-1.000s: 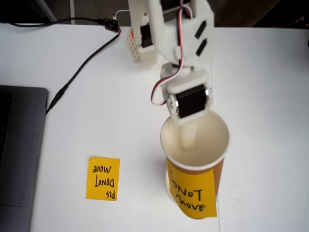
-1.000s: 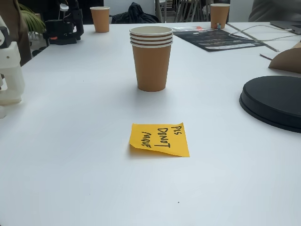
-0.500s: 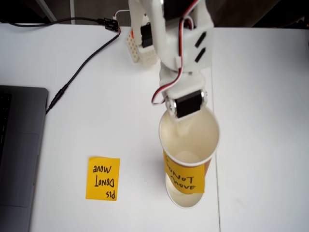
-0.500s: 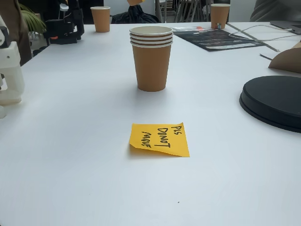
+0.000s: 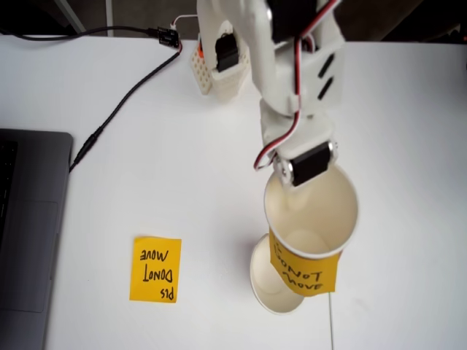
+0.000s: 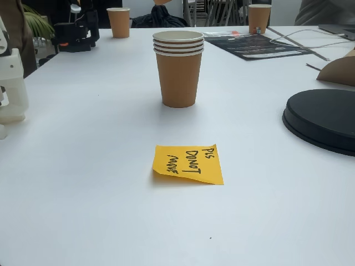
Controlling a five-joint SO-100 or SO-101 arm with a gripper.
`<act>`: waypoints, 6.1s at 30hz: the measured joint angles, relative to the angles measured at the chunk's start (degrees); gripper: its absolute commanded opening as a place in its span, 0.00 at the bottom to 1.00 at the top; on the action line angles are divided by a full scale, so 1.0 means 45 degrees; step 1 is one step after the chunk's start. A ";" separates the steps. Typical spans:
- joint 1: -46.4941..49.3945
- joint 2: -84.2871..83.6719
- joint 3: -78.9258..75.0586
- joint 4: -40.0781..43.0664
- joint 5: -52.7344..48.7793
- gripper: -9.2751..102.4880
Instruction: Pickup cup and make a pile of cup.
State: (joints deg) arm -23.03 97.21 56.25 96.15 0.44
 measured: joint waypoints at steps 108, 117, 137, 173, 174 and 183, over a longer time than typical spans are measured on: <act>0.1016 -0.1855 0.0527 0.0645 0.0020 0.02; 0.1016 -0.2383 0.0527 0.0645 0.0020 0.03; 0.0195 -0.2813 0.0527 0.0645 0.0020 0.26; 0.0469 -0.1270 0.0586 0.0645 0.0000 0.26; 0.0645 -0.1133 0.0645 0.0645 0.0000 0.26; 0.3047 0.0586 0.2832 0.0645 0.0020 0.26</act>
State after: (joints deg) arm -9.32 99.84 68.99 99.05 0.53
